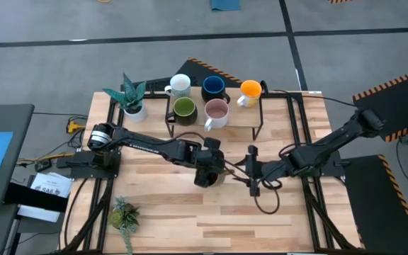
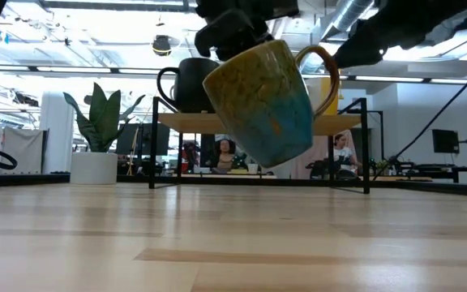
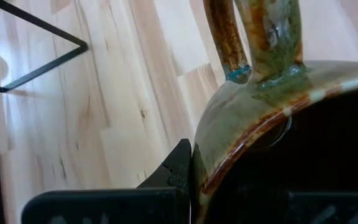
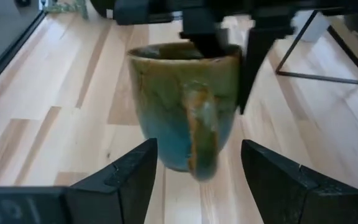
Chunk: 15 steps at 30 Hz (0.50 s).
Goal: Place coffee mugs
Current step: Put the brown mug on the shelf
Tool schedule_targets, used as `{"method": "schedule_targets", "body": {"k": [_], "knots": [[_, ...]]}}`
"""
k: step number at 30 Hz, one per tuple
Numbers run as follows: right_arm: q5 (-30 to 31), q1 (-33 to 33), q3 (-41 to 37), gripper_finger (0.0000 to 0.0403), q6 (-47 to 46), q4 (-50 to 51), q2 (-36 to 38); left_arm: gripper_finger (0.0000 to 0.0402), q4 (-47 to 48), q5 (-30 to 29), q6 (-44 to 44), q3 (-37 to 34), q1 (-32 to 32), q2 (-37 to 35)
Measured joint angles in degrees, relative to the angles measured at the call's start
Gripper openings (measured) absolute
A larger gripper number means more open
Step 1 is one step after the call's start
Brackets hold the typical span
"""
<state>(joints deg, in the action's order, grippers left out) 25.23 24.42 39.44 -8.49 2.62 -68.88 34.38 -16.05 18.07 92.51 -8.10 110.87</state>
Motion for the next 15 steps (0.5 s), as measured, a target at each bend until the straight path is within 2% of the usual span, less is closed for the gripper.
{"method": "schedule_targets", "body": {"k": [10,13,15], "knots": [[-1.57,-1.0,0.02,0.0249,3.66,-7.57,-4.55,0.0015,-1.54,-0.01,1.44,0.02,0.17,0.0],[-1.57,-1.28,0.02,0.0217,3.88,-8.0,-4.53,0.0015,-1.84,-0.01,1.44,0.02,0.16,0.0],[-1.42,-1.54,0.02,0.0179,3.96,-7.7,-4.54,0.0015,-1.69,0.0,1.46,0.02,0.16,0.0]]}}
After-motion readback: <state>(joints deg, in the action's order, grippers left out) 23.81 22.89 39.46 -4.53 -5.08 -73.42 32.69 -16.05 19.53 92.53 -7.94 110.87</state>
